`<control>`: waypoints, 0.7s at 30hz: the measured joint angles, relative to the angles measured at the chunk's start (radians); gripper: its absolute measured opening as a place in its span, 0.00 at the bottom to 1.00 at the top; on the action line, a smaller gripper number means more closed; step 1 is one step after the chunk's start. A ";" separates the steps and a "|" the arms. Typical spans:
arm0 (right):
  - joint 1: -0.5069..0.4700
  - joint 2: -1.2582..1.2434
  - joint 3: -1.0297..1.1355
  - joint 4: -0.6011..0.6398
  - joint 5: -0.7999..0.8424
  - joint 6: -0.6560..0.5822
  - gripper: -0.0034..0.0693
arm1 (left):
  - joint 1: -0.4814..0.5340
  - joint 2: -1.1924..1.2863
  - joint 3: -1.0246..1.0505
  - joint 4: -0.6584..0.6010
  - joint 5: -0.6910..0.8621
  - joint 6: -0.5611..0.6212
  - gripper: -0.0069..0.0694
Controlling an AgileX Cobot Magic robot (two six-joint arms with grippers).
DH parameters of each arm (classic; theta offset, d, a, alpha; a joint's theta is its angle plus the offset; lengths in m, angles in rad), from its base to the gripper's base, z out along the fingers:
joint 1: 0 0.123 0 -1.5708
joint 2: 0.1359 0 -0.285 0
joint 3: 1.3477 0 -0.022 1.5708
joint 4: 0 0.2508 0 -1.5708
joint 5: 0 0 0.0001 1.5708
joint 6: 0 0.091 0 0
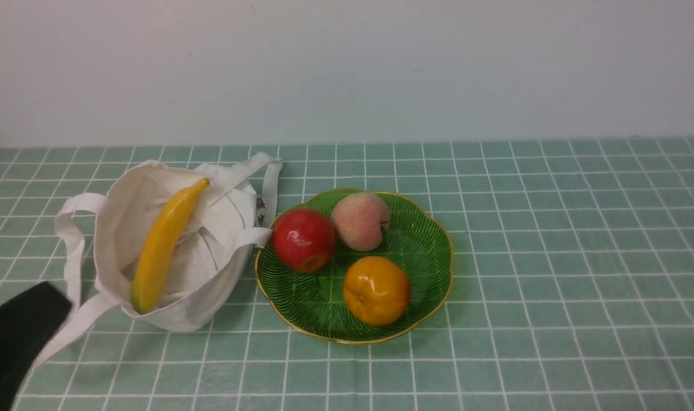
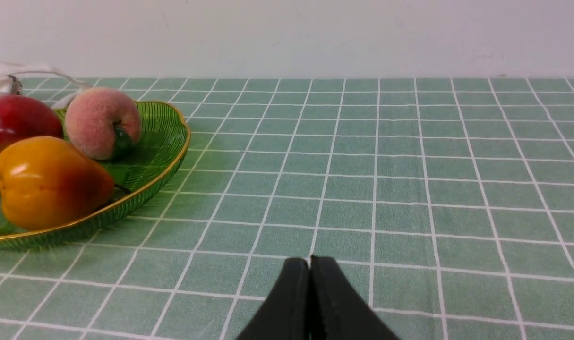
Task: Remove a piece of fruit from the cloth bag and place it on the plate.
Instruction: Use the left arm to grab a banana from the bag
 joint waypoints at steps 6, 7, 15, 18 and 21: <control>0.000 0.000 0.000 0.000 0.000 0.000 0.03 | 0.000 0.598 -0.293 0.427 0.323 0.019 0.08; 0.000 0.000 0.000 0.000 0.000 0.000 0.03 | 0.000 0.725 -0.360 0.518 0.358 -0.009 0.08; 0.000 0.000 0.000 0.000 0.000 0.000 0.03 | 0.000 1.187 -0.666 0.813 0.377 -0.138 0.08; 0.000 0.000 0.000 0.000 0.000 0.000 0.03 | 0.000 1.289 -0.756 0.887 0.377 -0.201 0.08; 0.000 0.000 0.000 0.000 0.000 0.000 0.03 | 0.000 1.390 -0.834 0.954 0.392 -0.281 0.10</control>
